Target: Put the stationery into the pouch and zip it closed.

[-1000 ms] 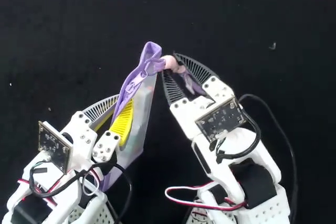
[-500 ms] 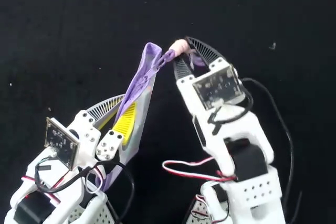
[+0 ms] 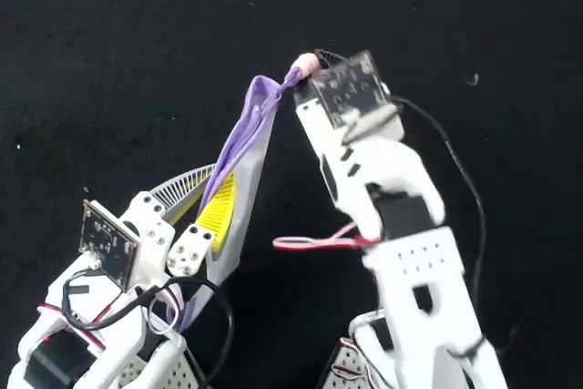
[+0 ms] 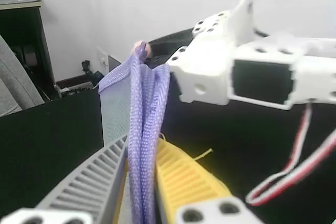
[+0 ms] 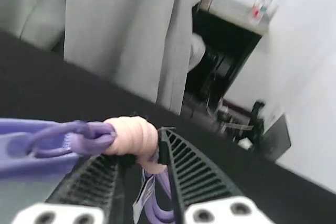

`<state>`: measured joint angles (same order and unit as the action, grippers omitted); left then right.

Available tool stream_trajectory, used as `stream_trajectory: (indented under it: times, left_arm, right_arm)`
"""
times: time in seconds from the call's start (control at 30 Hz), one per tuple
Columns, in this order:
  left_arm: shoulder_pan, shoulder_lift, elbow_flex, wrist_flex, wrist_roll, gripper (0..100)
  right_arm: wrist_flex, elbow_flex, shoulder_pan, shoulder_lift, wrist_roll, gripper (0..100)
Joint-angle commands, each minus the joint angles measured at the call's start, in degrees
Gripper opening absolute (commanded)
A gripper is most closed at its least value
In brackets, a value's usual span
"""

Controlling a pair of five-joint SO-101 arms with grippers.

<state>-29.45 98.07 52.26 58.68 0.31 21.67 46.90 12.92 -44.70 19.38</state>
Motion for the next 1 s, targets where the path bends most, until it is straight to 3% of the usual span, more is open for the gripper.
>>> stream_trajectory:
  times: [0.0,0.13,0.73,0.97]
  left_arm:
    - [0.57,0.53,-1.19,0.62,-0.18,3]
    - [4.44,0.53,-1.19,0.26,0.09,3]
    - [5.23,6.24,-0.92,0.53,0.18,3]
    - [5.23,5.8,0.31,0.0,0.18,3]
  right_arm:
    - [-4.31,-2.33,-5.54,7.34,0.44,1.1]
    - [-6.95,-2.42,-5.63,11.82,2.99,1.1]
    - [-9.76,-17.19,-14.77,40.4,3.16,1.1]
    - [-9.41,-17.54,-13.54,41.01,3.08,1.1]
